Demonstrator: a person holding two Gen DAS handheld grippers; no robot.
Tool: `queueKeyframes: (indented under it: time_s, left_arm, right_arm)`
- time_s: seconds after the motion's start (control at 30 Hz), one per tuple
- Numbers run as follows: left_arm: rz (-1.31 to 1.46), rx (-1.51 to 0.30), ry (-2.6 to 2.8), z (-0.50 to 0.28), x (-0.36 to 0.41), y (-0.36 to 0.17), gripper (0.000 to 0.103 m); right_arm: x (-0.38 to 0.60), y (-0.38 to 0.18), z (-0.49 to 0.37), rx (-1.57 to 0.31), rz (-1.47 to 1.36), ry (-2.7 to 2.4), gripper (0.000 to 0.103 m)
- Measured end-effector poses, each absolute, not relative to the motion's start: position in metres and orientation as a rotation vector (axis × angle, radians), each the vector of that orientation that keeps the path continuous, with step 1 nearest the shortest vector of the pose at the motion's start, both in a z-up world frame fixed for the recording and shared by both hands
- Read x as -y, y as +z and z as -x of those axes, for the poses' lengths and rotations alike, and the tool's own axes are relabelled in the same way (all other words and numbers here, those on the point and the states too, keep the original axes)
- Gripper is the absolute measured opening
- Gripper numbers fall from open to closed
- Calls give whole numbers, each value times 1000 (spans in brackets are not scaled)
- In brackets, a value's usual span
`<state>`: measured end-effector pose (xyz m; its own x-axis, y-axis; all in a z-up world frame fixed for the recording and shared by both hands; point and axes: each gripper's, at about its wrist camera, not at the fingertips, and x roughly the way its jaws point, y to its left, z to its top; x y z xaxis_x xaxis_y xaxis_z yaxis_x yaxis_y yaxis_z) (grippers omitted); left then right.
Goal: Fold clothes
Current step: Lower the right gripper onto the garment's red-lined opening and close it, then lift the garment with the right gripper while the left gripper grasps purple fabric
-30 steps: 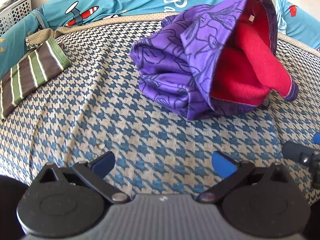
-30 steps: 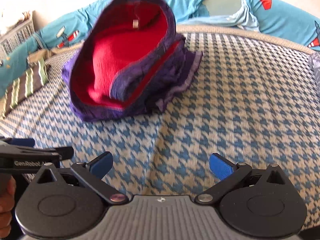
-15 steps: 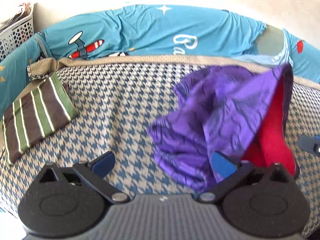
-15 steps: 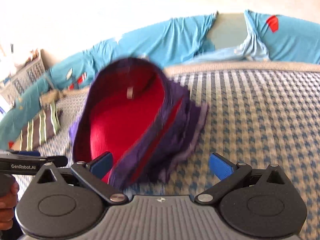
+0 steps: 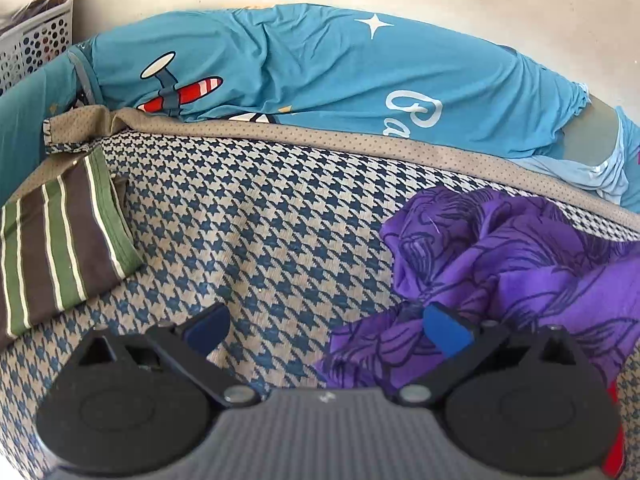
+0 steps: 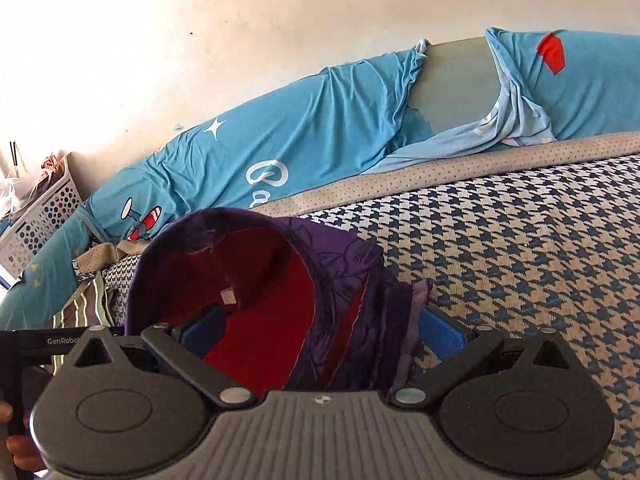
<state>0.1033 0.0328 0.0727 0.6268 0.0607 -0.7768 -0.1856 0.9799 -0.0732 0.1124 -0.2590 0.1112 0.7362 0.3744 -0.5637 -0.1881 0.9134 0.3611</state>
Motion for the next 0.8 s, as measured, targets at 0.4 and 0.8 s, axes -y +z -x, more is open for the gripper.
queueKeyframes:
  time_s: [0.4,0.8]
  left_arm:
    - [193,-803,191,-91,-45,85,103]
    - [203,-774,154,-83,-46,87,97]
  right_arm:
    - [222,104,-107,-610,-257,400,29]
    - [207,111,-83,-561,-160,434,24]
